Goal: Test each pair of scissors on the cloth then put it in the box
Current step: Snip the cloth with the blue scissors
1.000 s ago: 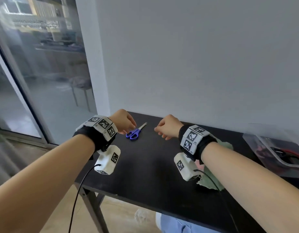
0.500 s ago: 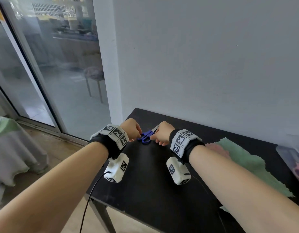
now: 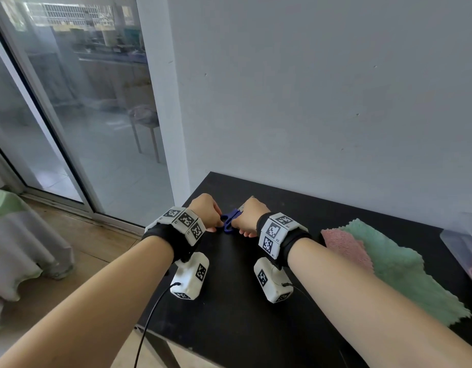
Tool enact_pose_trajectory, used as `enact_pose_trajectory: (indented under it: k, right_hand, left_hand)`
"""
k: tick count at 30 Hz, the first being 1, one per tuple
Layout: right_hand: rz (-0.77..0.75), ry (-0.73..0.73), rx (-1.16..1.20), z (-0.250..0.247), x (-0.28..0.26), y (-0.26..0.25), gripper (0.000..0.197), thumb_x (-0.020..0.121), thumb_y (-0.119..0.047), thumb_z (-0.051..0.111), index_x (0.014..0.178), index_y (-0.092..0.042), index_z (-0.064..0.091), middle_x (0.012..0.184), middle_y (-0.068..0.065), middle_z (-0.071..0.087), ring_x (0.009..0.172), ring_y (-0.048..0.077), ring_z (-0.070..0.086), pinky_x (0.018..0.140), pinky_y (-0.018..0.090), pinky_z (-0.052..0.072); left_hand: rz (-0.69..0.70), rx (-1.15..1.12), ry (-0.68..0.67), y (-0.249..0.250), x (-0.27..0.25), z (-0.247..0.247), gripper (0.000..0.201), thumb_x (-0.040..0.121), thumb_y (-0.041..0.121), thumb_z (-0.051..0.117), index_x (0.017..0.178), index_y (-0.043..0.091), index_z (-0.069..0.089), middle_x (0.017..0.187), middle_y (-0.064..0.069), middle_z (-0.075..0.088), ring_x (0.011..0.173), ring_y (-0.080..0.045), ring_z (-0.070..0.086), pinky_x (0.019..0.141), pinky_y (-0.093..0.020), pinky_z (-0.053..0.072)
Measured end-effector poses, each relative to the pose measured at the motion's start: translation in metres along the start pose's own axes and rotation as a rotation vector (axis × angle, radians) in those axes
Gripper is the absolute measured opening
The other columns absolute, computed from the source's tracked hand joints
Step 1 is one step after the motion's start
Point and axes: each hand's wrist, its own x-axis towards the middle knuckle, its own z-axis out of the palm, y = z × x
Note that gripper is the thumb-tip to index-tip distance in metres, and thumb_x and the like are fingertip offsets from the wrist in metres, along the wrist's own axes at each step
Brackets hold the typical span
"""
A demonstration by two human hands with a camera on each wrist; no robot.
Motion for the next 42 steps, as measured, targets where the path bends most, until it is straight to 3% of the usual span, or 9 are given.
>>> enact_pose_trajectory:
  k: [3, 7, 10, 12, 15, 19, 26, 33, 42]
  right_hand:
    - [0.030, -0.022, 0.035, 0.001, -0.005, 0.000, 0.014, 0.083, -0.017, 0.065, 0.078, -0.005, 0.060, 0.064, 0.005, 0.062, 0.061, 0.020, 0.061, 0.075, 0.034, 0.057]
    - [0.058, -0.018, 0.052, 0.002, -0.012, 0.004, 0.048, 0.083, -0.017, 0.065, 0.124, 0.004, 0.051, 0.070, 0.008, 0.065, 0.061, 0.021, 0.063, 0.067, 0.033, 0.058]
    - [0.030, 0.020, 0.052, -0.006, -0.020, 0.012, 0.037, 0.078, -0.020, 0.072, 0.106, -0.001, 0.058, 0.088, 0.013, 0.069, 0.077, 0.026, 0.070, 0.076, 0.037, 0.059]
    - [0.001, 0.066, 0.070, -0.012, -0.027, 0.019, 0.032, 0.076, -0.021, 0.075, 0.099, -0.002, 0.060, 0.087, 0.012, 0.069, 0.075, 0.026, 0.070, 0.076, 0.038, 0.060]
    - [-0.048, 0.177, 0.116, -0.023, -0.040, 0.029, 0.022, 0.077, -0.018, 0.072, 0.091, -0.003, 0.066, 0.080, 0.011, 0.070, 0.074, 0.026, 0.071, 0.077, 0.041, 0.059]
    - [-0.143, 0.291, 0.285, -0.043, -0.066, 0.049, 0.021, 0.079, -0.007, 0.069, 0.094, -0.011, 0.056, 0.089, 0.011, 0.068, 0.082, 0.028, 0.070, 0.074, 0.038, 0.059]
    - [-0.237, 0.393, 0.482, -0.071, -0.119, 0.092, 0.021, 0.075, 0.001, 0.071, 0.093, -0.005, 0.063, 0.083, 0.017, 0.071, 0.078, 0.026, 0.071, 0.071, 0.040, 0.060]
    - [-0.203, 0.529, 0.575, -0.082, -0.156, 0.135, 0.020, 0.070, 0.004, 0.076, 0.088, -0.002, 0.070, 0.069, 0.003, 0.068, 0.067, 0.017, 0.070, 0.067, 0.029, 0.060]
    - [-0.213, 0.585, 0.305, -0.095, -0.168, 0.176, 0.017, 0.075, -0.008, 0.075, 0.091, -0.012, 0.076, 0.081, 0.004, 0.074, 0.079, 0.014, 0.069, 0.082, 0.035, 0.057]
  left_hand:
    - [-0.047, -0.034, -0.015, 0.003, -0.004, 0.003, 0.005, 0.082, 0.002, 0.068, 0.079, 0.000, 0.065, 0.057, -0.010, 0.059, 0.046, -0.017, 0.059, 0.065, -0.032, 0.059]
    - [-0.035, -0.167, 0.020, 0.005, -0.012, 0.010, 0.007, 0.087, 0.003, 0.060, 0.087, -0.004, 0.062, 0.070, -0.010, 0.064, 0.059, -0.015, 0.064, 0.059, -0.022, 0.055]
    - [0.114, -0.063, -0.092, 0.002, -0.016, 0.010, 0.033, 0.100, 0.025, 0.045, 0.119, 0.004, 0.061, 0.110, -0.006, 0.067, 0.106, -0.017, 0.061, 0.092, -0.026, 0.046]
    - [0.000, -0.411, -0.092, 0.014, -0.028, 0.009, 0.018, 0.095, 0.008, 0.053, 0.107, -0.002, 0.063, 0.094, -0.011, 0.067, 0.089, -0.019, 0.065, 0.086, -0.030, 0.053]
    - [0.057, -0.366, -0.052, 0.027, -0.041, 0.011, 0.007, 0.084, -0.008, 0.062, 0.089, -0.002, 0.062, 0.081, -0.012, 0.063, 0.075, -0.020, 0.065, 0.074, -0.030, 0.059]
    - [0.137, -0.484, -0.126, 0.050, -0.069, 0.014, 0.012, 0.085, -0.009, 0.062, 0.096, -0.003, 0.059, 0.083, -0.014, 0.062, 0.070, -0.016, 0.064, 0.049, -0.017, 0.053]
    - [0.280, -0.591, -0.311, 0.086, -0.104, 0.046, 0.024, 0.086, -0.007, 0.061, 0.110, -0.005, 0.059, 0.100, -0.022, 0.066, 0.088, -0.026, 0.067, 0.077, -0.032, 0.059]
    - [0.320, -0.670, -0.298, 0.107, -0.120, 0.090, 0.010, 0.085, -0.008, 0.064, 0.093, -0.001, 0.064, 0.094, -0.022, 0.064, 0.084, -0.030, 0.068, 0.069, -0.033, 0.060]
    - [0.309, -0.589, -0.324, 0.119, -0.126, 0.104, 0.018, 0.081, -0.010, 0.066, 0.098, -0.006, 0.067, 0.093, -0.026, 0.064, 0.075, -0.029, 0.066, 0.063, -0.028, 0.059]
